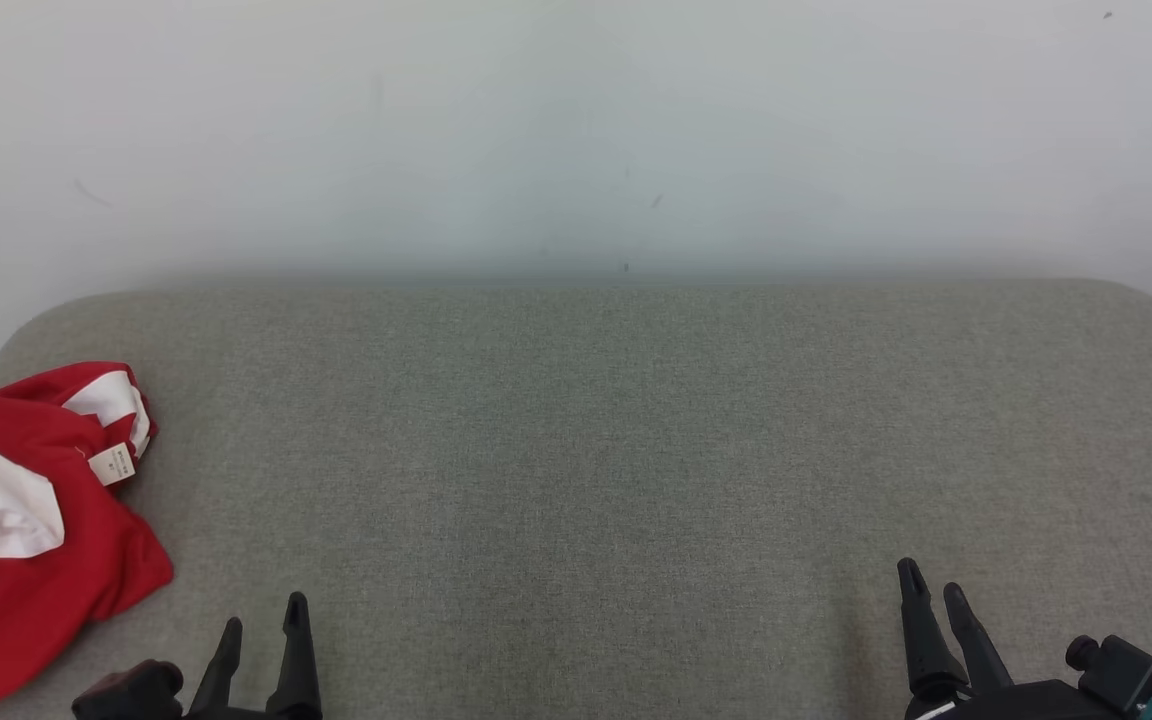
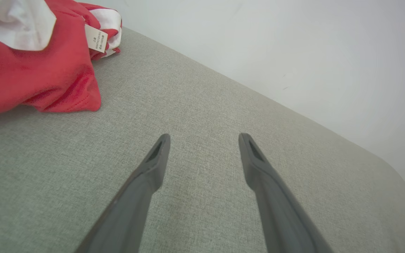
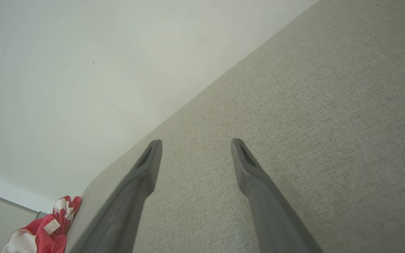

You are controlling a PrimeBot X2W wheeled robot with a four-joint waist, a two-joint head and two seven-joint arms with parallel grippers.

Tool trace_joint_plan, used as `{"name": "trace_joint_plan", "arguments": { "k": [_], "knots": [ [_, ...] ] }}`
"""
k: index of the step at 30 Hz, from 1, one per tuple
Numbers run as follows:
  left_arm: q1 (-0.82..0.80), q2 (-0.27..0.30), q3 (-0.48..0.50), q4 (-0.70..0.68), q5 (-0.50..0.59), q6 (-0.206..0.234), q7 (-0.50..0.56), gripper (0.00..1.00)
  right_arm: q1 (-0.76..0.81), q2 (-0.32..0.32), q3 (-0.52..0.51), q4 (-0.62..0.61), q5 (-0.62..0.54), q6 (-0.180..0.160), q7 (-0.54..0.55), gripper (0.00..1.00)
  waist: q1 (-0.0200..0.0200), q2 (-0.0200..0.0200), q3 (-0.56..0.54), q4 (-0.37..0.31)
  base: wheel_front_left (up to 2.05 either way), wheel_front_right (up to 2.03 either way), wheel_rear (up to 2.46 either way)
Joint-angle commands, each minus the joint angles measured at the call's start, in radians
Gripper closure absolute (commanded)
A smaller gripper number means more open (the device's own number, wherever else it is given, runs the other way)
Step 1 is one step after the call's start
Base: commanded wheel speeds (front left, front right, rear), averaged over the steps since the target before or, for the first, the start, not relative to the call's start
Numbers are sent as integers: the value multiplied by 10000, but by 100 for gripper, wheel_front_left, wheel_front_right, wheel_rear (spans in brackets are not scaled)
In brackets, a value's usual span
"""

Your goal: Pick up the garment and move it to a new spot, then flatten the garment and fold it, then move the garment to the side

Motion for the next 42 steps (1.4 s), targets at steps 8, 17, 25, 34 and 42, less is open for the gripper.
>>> {"name": "trace_joint_plan", "arguments": {
  "k": [8, 17, 25, 34, 42],
  "knots": [
    [23, 258, -331, -223, 1083, 169, -330, 0, 109, -22, -121, -194, -996, -9, -18, 0, 0, 0, -27, 5, 0, 0, 0],
    [132, 248, -400, -350, 1585, 160, -639, 0, 214, -24, -258, -212, -1760, -10, -98, 0, 0, 0, -60, 50, 0, 0, 0],
    [150, 285, -497, -400, 2089, -84, -885, 0, 321, -27, -185, -266, -2520, -12, 36, 0, 0, 0, -82, 102, 0, 0, 0],
    [183, 266, -562, -228, 2539, -354, -1104, 0, 387, -29, -189, -341, -3163, -13, 87, 0, 0, 0, -102, 119, 0, 0, 0],
    [237, 255, -593, -133, 3156, -414, -1331, 0, 472, -30, -154, -281, -3705, -14, 60, 0, 0, 0, -151, 130, 0, 0, 0]
  ]
}}
